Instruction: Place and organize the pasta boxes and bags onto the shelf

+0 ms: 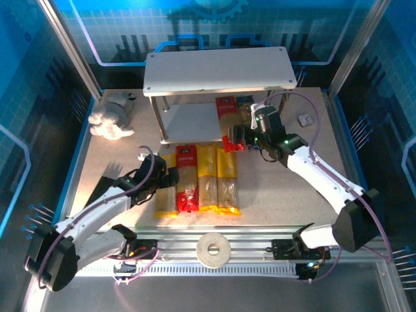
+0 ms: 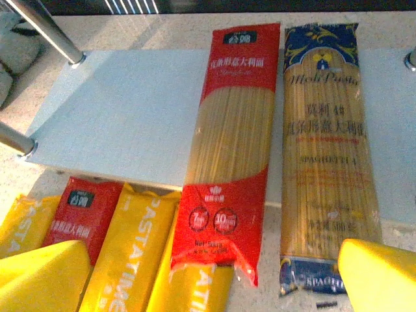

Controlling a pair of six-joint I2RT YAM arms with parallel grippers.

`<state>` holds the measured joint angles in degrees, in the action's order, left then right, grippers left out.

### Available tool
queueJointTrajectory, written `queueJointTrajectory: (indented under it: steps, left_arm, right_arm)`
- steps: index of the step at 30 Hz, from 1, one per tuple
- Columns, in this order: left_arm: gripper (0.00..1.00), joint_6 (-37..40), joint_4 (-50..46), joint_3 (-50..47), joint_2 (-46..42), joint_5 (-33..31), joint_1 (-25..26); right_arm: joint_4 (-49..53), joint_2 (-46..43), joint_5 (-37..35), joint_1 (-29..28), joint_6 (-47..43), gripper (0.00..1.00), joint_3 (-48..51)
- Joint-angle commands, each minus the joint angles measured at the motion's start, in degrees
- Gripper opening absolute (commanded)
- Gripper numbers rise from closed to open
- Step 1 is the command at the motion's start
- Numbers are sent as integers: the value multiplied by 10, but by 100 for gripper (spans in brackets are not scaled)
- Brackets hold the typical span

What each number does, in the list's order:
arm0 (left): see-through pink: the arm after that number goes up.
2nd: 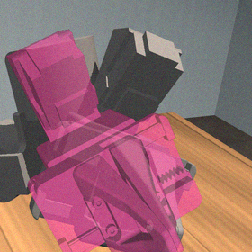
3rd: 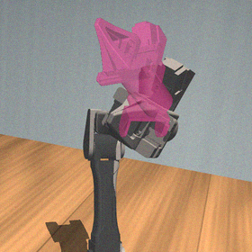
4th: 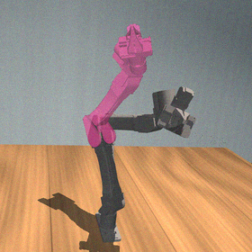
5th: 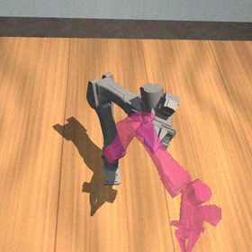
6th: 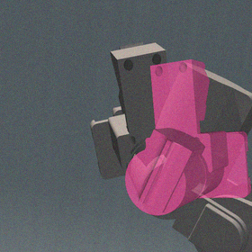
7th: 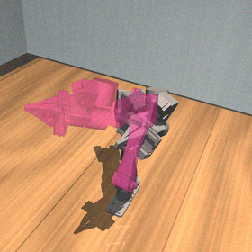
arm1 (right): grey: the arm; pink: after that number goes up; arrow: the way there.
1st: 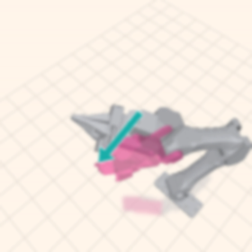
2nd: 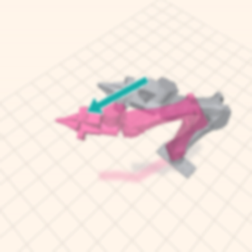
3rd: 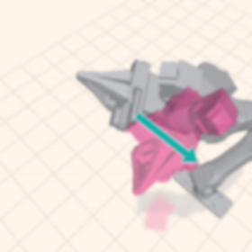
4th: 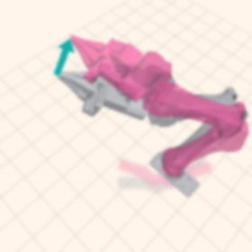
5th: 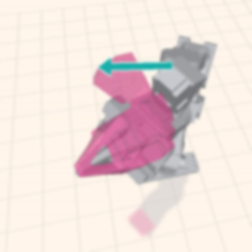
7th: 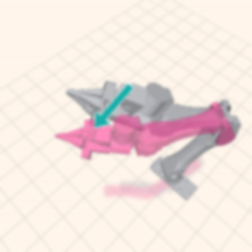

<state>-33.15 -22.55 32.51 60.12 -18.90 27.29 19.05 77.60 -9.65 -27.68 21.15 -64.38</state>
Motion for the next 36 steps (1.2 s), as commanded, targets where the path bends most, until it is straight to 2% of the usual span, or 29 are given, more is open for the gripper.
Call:
queueJointTrajectory:
  steps: [1,11,26,29,33,36]
  left_arm:
    - [99,-51,-16,-10,28,-9,5]
    - [99,-82,32,-34,98,29,5]
    - [99,-55,53,-13,197,78,7]
    - [87,-49,53,-6,217,91,8]
    - [62,-37,49,2,223,114,9]
    - [51,-30,37,9,217,128,9]
  right_arm:
    - [29,-22,25,0,0,99,27]
    - [16,-56,31,0,-3,99,47]
    - [5,-65,36,9,-1,100,66]
    - [4,-67,39,14,-1,100,68]
    - [3,-68,42,19,-1,100,68]
    - [3,-69,43,19,-1,100,68]
